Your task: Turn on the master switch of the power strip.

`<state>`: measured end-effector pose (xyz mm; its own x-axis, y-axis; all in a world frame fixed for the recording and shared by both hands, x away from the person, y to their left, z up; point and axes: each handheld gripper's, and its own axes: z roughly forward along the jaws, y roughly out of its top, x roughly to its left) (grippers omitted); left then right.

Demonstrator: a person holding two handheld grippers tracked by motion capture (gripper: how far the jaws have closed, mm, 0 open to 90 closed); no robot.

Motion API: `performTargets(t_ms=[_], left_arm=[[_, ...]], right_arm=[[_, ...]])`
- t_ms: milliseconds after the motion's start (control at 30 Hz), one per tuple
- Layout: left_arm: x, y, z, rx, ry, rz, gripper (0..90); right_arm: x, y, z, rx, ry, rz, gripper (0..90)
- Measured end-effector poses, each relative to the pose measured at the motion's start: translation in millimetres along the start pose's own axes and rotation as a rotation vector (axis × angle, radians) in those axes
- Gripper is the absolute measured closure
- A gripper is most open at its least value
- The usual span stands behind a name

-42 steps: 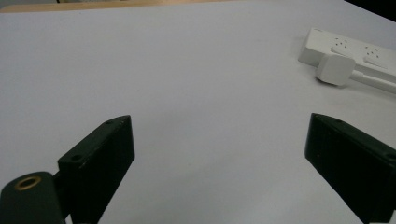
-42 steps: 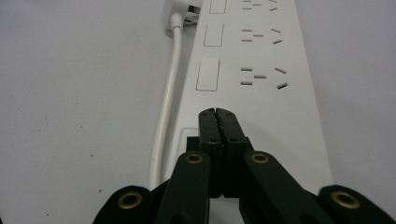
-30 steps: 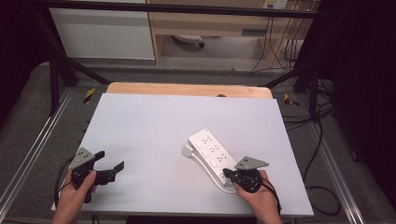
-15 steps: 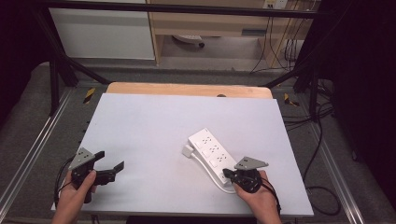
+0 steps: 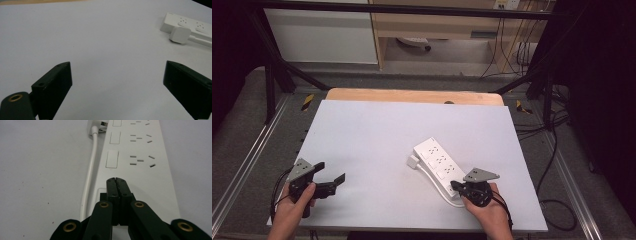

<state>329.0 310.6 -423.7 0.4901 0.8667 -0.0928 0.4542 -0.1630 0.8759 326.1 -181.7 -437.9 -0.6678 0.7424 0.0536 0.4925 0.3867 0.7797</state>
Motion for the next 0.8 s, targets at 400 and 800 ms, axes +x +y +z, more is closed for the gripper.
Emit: performTargets(t_ms=[400,800], left_arm=[[-0.1,-0.2,0.3,0.001,-0.002,-0.003,8.4],[-0.2,-0.3,0.5,0.004,0.0,-0.001,8.4]], right_arm=[[-0.3,-0.2,0.3,0.0,0.003,0.008,90.0],[-0.2,-0.2,0.4,0.0,0.004,0.005,90.0]])
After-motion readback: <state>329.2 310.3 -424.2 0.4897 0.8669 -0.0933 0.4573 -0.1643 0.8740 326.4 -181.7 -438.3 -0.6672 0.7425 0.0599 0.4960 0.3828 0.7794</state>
